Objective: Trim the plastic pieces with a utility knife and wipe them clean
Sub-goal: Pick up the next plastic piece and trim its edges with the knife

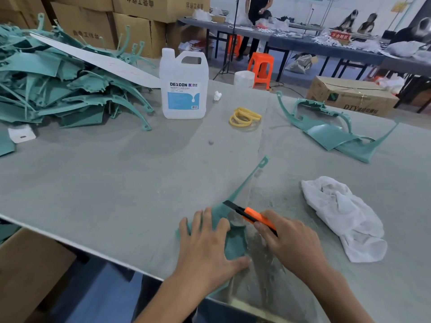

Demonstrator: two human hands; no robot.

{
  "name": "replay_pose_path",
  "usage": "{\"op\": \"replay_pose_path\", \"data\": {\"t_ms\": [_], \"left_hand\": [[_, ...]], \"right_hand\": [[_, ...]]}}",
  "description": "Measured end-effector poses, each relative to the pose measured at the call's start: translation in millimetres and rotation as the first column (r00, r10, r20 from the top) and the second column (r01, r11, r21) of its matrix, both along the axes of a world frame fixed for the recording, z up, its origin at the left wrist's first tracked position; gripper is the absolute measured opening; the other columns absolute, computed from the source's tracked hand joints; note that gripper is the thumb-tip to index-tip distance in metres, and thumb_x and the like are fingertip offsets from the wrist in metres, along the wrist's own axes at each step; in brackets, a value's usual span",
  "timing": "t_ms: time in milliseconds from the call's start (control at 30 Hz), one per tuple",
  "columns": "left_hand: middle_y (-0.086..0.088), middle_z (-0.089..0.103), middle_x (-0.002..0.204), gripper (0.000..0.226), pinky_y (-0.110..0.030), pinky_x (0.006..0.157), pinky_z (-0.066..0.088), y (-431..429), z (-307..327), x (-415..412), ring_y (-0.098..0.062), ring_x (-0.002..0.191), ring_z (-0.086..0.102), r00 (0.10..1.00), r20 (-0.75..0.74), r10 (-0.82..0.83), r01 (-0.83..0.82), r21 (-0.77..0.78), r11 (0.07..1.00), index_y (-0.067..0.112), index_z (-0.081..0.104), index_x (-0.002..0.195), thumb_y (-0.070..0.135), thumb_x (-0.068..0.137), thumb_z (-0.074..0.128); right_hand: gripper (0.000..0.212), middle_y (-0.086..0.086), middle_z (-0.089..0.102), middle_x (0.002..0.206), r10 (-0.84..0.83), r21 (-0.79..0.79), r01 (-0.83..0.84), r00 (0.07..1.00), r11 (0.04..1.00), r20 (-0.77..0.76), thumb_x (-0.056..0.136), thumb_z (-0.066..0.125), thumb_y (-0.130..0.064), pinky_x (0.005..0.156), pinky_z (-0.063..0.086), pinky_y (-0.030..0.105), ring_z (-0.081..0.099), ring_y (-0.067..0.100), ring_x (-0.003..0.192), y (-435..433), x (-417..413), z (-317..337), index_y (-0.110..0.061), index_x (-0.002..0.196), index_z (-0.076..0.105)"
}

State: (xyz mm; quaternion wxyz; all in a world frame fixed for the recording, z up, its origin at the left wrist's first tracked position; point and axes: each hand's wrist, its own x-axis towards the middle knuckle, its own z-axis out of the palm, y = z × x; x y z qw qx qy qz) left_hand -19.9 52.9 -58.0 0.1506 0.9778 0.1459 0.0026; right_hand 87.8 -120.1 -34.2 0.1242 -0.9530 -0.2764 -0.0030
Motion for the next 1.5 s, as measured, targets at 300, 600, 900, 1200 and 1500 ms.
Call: {"op": "replay_pose_path", "data": {"t_ms": [300,600,900,1200,1500], "left_hand": [[0.005,0.045,0.130,0.071,-0.040,0.108,0.026,3,7,8,-0.018,0.129,0.039,0.998,0.067,-0.008,0.009,-0.015,1.000,0.037,0.039,0.114,0.084,0.060,0.042],[0.007,0.049,0.107,0.067,-0.041,0.093,0.035,10,35,18,-0.021,0.106,0.046,0.993,-0.095,-0.073,0.067,-0.066,0.996,0.037,0.038,0.109,0.081,0.059,0.047],[0.003,0.049,0.111,0.062,-0.043,0.093,0.036,6,42,21,-0.023,0.106,0.044,0.981,-0.175,-0.084,0.081,-0.027,0.996,0.035,0.039,0.107,0.076,0.064,0.058],[0.000,0.051,0.118,0.064,-0.044,0.097,0.035,3,45,22,-0.025,0.113,0.044,0.980,-0.181,-0.082,0.087,0.021,0.996,0.033,0.043,0.115,0.073,0.069,0.060],[-0.005,0.052,0.118,0.063,-0.045,0.094,0.033,-2,45,25,-0.028,0.110,0.044,0.979,-0.184,-0.090,0.111,0.105,0.988,0.031,0.046,0.115,0.069,0.067,0.063]], "right_hand": [[0.030,-0.013,0.059,0.080,0.004,-0.067,0.002,0.996,0.998,0.084,0.100,0.034,-0.065,0.057,0.045,0.029,0.058,0.007,0.069,0,3,-1,-0.040,0.107,0.048],[0.034,-0.007,0.066,0.086,-0.136,-0.007,0.141,0.966,0.990,0.221,0.102,0.037,-0.058,0.060,0.049,0.034,0.066,0.024,0.079,-4,40,-2,-0.031,0.107,0.056],[0.034,-0.008,0.056,0.069,-0.072,-0.028,0.080,0.973,0.996,0.219,0.101,0.038,-0.060,0.054,0.047,0.033,0.057,0.019,0.059,6,26,22,-0.030,0.096,0.052],[0.034,-0.009,0.052,0.072,-0.010,-0.225,0.042,0.990,0.973,0.142,0.101,0.031,-0.062,0.057,0.039,0.034,0.060,0.021,0.070,13,32,38,-0.032,0.095,0.046],[0.031,-0.009,0.045,0.066,-0.050,-0.259,0.121,0.963,0.958,0.266,0.102,0.035,-0.057,0.047,0.025,0.030,0.040,0.014,0.053,17,44,49,-0.030,0.088,0.040]]}}
